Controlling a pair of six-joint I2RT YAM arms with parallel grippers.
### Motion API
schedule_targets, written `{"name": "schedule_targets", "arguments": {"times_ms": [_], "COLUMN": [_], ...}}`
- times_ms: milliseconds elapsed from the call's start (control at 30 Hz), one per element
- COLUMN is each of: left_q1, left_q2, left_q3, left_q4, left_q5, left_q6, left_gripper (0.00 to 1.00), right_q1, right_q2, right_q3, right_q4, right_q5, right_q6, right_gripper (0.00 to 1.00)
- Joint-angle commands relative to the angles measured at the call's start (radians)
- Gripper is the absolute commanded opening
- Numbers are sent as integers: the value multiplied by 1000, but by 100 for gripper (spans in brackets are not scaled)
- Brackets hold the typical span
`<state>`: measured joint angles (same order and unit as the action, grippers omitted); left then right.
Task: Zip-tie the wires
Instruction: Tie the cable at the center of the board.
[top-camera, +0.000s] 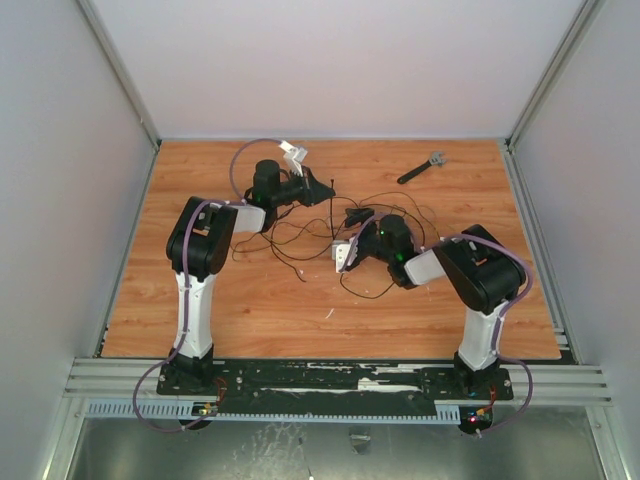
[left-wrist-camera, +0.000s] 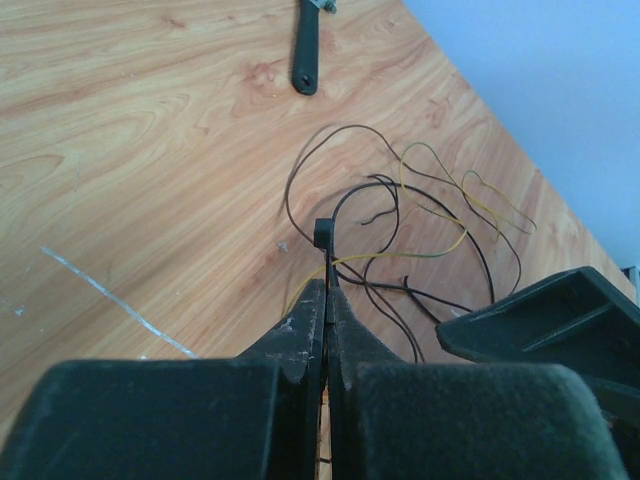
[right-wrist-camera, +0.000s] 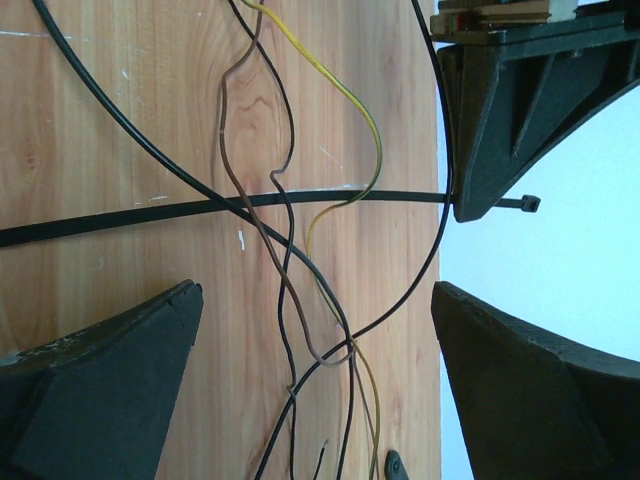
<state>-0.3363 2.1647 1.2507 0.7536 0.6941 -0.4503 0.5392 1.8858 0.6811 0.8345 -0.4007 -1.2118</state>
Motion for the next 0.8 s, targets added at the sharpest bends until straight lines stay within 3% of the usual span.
{"name": "schedule_targets", "arguments": {"times_ms": [0,500,767], "left_q1": [-3,-3,-4], "left_q2": [16,25,27], "left_q3": [24,45,49], "left_q4": [10,-14,-20], "left_q5": [10,13,16], "left_q6": [-4,-7,-9], "left_gripper": [0,0,0], "right_q1": [19,87,96], "right_q2": [32,78,117], "right_q3": [18,4,1], "right_q4": [6,-14,13], "right_q5": [-56,-86,3], "right_q6": [-71,-118,-187], "right_gripper": [99,99,99]}}
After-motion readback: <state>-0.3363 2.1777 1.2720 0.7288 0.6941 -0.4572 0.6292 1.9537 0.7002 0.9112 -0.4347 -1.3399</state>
